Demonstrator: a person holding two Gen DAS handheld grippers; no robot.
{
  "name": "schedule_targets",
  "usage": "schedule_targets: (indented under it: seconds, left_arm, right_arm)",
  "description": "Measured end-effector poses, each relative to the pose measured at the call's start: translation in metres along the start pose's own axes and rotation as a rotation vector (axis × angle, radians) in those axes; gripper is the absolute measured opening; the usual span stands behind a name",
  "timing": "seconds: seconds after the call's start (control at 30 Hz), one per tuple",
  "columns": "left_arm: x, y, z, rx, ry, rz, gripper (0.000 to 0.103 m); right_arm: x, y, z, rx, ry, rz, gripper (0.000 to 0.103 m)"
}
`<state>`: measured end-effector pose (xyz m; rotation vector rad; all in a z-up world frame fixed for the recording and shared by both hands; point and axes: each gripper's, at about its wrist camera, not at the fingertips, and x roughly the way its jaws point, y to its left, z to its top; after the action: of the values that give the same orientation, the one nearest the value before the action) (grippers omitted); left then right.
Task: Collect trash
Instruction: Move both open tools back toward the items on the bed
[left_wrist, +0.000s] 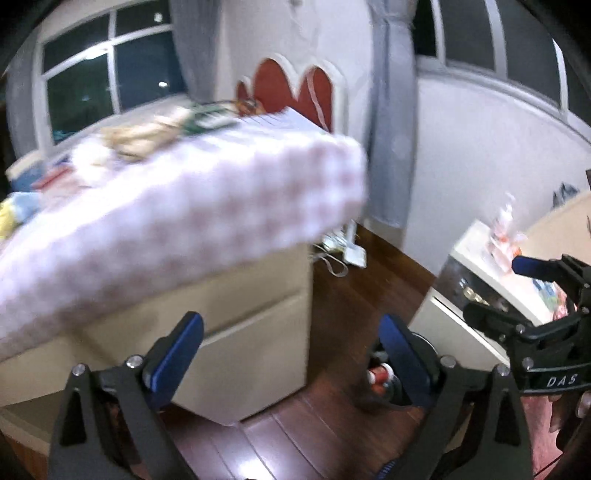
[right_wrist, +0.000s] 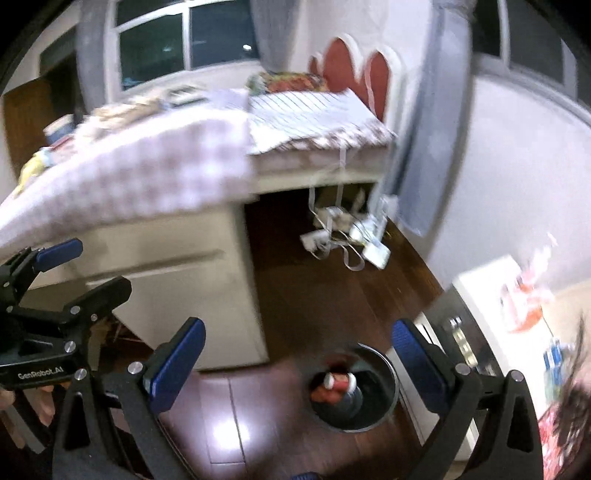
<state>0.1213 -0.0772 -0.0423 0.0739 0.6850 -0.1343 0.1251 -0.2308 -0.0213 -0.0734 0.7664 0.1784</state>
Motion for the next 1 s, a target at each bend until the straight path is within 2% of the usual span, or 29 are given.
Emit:
schedule_targets:
  seconds: [0.23, 0.5, 0.67, 0.83, 0.9, 1.0]
  left_arm:
    - [-0.061, 0.067, 0.008, -0.061, -0.120, 0.104, 0.100]
    - [-0.099, 0.127, 0.008, -0.178, -0.228, 0.198, 0.100]
    - [-0.106, 0.163, 0.002, -0.247, -0.242, 0.242, 0.100]
    - [-0.103, 0.188, -0.002, -0.272, -0.236, 0.348, 0.100]
    - [-0.102, 0.200, -0.003, -0.284, -0.238, 0.359, 0.100]
    - [-0.098, 0.216, -0.002, -0.287, -0.222, 0.372, 0.100]
  right_arm:
    - [-0.045, 0.082, 0.036, -0.071, -0.128, 0.073, 0.102]
    - [-0.062, 0.144, 0.075, -0.114, -0.237, 0.144, 0.102]
    - [-0.060, 0.175, 0.096, -0.129, -0.278, 0.173, 0.103]
    - [-0.048, 0.193, 0.110, -0.122, -0.300, 0.231, 0.103]
    - [-0.041, 0.200, 0.114, -0.135, -0.284, 0.255, 0.103]
    - [-0.030, 0.214, 0.126, -0.168, -0.283, 0.233, 0.103]
